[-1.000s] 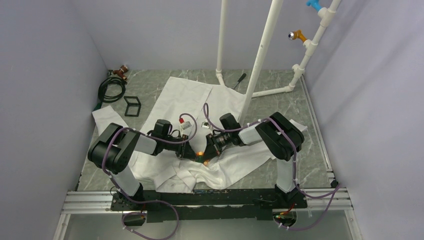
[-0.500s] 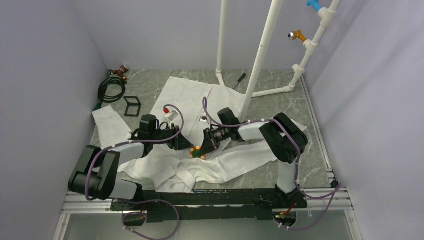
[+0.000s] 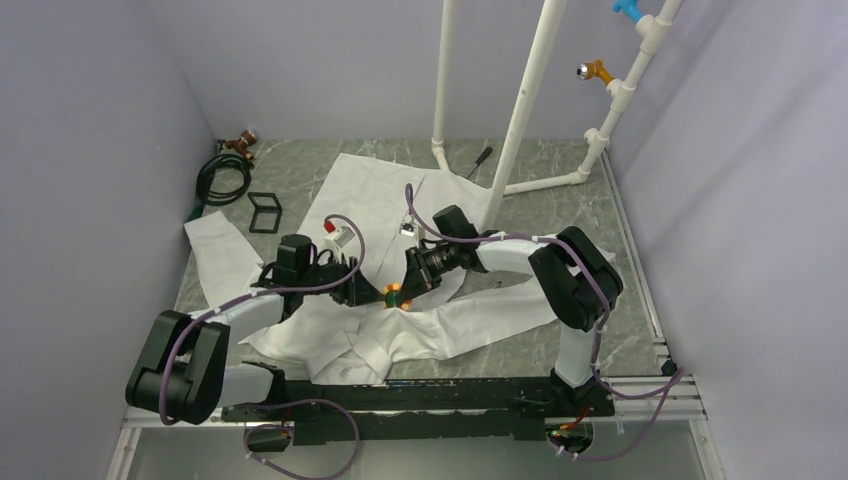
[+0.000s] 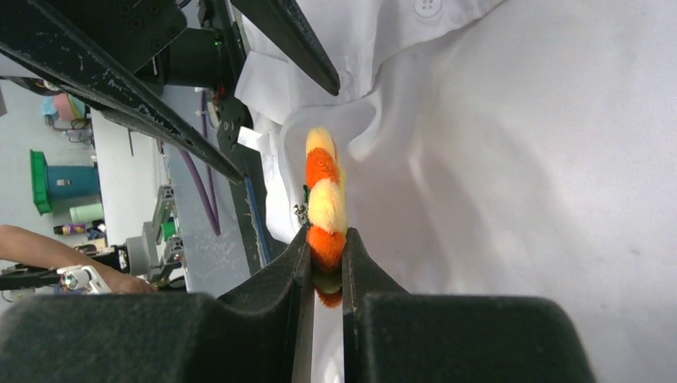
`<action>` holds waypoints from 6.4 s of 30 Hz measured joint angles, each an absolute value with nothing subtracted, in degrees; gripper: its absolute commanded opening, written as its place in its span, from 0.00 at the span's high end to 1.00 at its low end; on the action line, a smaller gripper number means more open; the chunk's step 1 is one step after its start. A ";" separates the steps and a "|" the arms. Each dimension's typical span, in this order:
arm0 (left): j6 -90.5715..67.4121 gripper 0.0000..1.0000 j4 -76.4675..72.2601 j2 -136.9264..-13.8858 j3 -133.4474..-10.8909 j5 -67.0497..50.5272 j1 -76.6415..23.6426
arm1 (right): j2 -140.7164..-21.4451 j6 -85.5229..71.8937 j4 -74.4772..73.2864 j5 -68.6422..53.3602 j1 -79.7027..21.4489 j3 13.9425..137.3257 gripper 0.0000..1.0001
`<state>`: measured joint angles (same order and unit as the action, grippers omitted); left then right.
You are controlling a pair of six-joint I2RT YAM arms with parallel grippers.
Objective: Remove the brooch from the garment
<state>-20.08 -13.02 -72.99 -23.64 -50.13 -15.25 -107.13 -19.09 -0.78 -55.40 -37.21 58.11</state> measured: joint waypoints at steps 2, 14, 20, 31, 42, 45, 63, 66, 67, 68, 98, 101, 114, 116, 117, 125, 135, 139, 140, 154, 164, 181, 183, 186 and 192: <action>-20.47 0.38 -13.58 -72.99 -23.64 -50.04 -15.75 | -107.13 -19.16 -1.02 -55.33 -37.21 58.11 1.00; -22.24 0.45 -16.51 -76.14 -24.84 -48.97 -20.58 | -107.13 -19.77 -0.73 -55.51 -37.21 58.11 1.00; -23.16 0.52 -17.04 -77.78 -25.96 -47.86 -21.43 | -106.78 -19.77 -0.34 -55.57 -37.21 58.08 1.00; -23.68 0.76 -17.19 -78.98 -26.81 -47.27 -21.63 | -105.62 -19.68 0.84 -54.89 -37.23 57.41 1.00; -23.81 0.61 -16.25 -80.49 -28.08 -47.77 -21.82 | -104.33 -19.49 1.96 -53.60 -37.17 55.61 1.00; -24.73 0.54 -17.32 -80.47 -28.03 -48.45 -21.82 | -104.01 -19.03 1.91 -53.39 -37.17 55.61 1.00; -22.55 0.43 -18.52 -69.10 -22.74 -50.02 -18.79 | -103.96 -15.20 1.32 -52.66 -37.28 55.53 1.00; -19.66 0.43 -16.47 -68.31 -22.24 -49.15 -18.79 | -103.96 -14.44 0.82 -52.49 -37.28 55.53 1.00; -18.17 0.43 -15.16 -68.29 -22.22 -48.36 -19.05 | -103.96 -14.11 0.47 -52.47 -37.28 55.53 1.00; -16.99 0.43 -14.11 -68.29 -22.20 -47.64 -19.25 | -103.96 -13.85 0.14 -52.45 -37.28 55.53 1.00; 3.95 1.00 -0.45 -72.84 -29.78 -32.45 -34.61 | -102.96 -12.12 -4.29 -53.06 -36.49 55.55 1.00; 3.97 1.00 0.60 -72.82 -30.26 -32.01 -34.72 | -102.96 -11.57 -4.40 -52.97 -36.45 55.68 1.00; 2.22 1.00 4.10 -70.08 -30.28 -31.59 -34.76 | -102.96 -6.76 -6.92 -50.96 -38.83 57.23 1.00; 2.11 1.00 4.47 -70.06 -30.28 -31.53 -34.76 | -102.94 -5.87 -7.38 -49.84 -39.33 57.41 1.00; 2.11 1.00 4.60 -70.04 -30.28 -31.46 -34.76 | -102.87 -5.37 -7.62 -49.23 -39.59 57.47 1.00; 1.89 0.99 4.58 -69.36 -30.28 -30.61 -34.70 | -99.59 -1.02 -8.99 -42.06 -42.00 57.47 1.00; 1.83 0.67 2.09 -67.61 -30.74 -32.45 -35.00 | -98.35 0.71 -8.95 -34.57 -42.96 56.34 1.00; 1.96 0.60 0.54 -67.20 -31.64 -33.32 -35.11 | -98.35 0.71 -8.99 -33.26 -42.87 55.94 1.00; 1.98 0.57 0.49 -67.20 -31.64 -33.34 -35.11 | -98.35 0.71 -8.97 -33.15 -42.78 55.94 1.00; 3.97 0.47 2.61 -67.61 -31.64 -34.35 -35.11 | -98.35 1.58 -9.02 -30.70 -42.30 55.83 1.00; 4.47 0.39 2.48 -61.56 -31.57 -35.97 -34.98 | -98.74 4.03 -9.08 -21.78 -42.28 56.60 1.00; 5.34 0.01 8.69 -50.09 -32.97 -34.54 -20.01 | -98.87 6.48 -10.28 -18.46 -41.69 64.14 1.00; 5.10 0.00 11.07 -49.80 -35.64 -34.54 -17.04 | -97.41 6.42 -10.68 -20.34 -41.65 64.66 1.00; 3.75 0.01 13.67 -49.67 -39.68 -35.38 -12.38 | -94.45 5.96 -10.94 -24.25 -41.56 65.19 1.00; -0.97 0.01 16.88 -50.94 -42.89 -44.38 4.38 | -88.23 1.08 -10.52 -34.15 -41.50 65.73 1.00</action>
